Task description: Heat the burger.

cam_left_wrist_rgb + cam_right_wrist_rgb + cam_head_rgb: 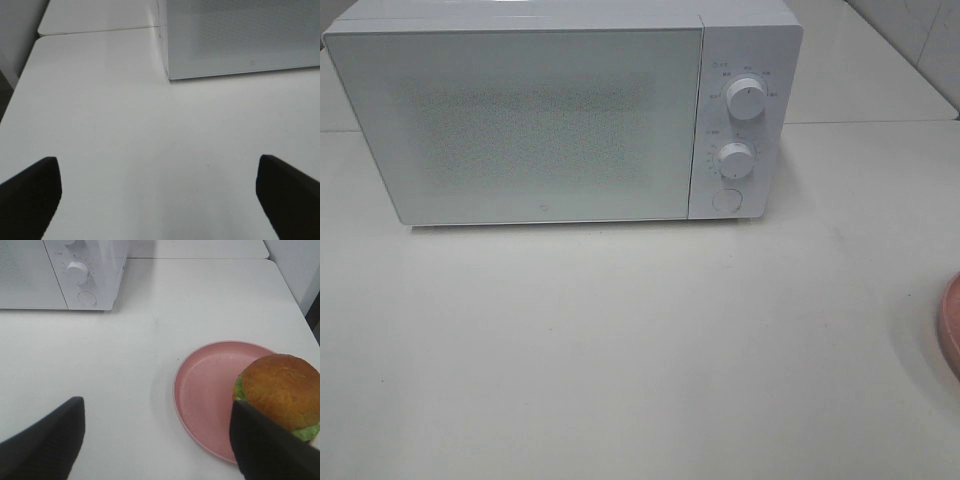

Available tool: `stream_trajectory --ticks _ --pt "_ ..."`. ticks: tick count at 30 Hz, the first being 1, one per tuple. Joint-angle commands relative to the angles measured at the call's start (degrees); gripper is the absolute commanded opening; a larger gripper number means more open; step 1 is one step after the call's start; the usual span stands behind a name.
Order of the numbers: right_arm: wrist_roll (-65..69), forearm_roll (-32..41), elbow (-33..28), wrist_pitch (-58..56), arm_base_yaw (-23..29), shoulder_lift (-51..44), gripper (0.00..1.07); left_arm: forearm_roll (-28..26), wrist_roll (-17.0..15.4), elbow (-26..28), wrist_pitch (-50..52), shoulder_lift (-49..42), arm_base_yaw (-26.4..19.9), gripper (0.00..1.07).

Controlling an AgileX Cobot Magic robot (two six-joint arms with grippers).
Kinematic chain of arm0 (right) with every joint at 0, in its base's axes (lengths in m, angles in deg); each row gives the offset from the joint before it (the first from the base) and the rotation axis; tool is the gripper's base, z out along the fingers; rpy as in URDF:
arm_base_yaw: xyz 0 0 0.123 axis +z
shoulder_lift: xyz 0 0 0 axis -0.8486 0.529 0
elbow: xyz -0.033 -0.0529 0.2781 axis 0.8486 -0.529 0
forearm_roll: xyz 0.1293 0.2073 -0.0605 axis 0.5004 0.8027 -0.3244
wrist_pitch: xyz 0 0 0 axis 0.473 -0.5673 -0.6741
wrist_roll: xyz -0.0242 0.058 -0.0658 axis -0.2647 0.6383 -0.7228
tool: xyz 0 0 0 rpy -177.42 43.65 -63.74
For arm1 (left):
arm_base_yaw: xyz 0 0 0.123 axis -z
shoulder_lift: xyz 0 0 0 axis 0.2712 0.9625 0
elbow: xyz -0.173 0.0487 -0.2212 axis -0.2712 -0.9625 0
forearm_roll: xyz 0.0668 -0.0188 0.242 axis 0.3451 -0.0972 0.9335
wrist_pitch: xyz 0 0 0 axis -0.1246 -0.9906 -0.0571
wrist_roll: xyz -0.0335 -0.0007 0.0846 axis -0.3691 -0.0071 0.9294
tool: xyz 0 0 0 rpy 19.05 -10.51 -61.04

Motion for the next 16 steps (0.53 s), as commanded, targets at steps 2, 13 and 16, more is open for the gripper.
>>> stream_trajectory --ticks 2,13,16 --pt "0.06 0.11 -0.11 0.63 -0.46 -1.26 0.76 -0.69 -0.34 -0.11 0.23 -1.78 -3.84 0.98" --pt "0.06 0.11 -0.11 0.63 -0.46 -1.2 0.76 -0.69 -0.34 -0.11 0.23 -1.72 -3.84 0.98" --pt "0.06 0.11 -0.11 0.63 -0.46 -1.2 0.76 -0.69 -0.34 -0.11 0.23 -1.72 -3.84 0.98"
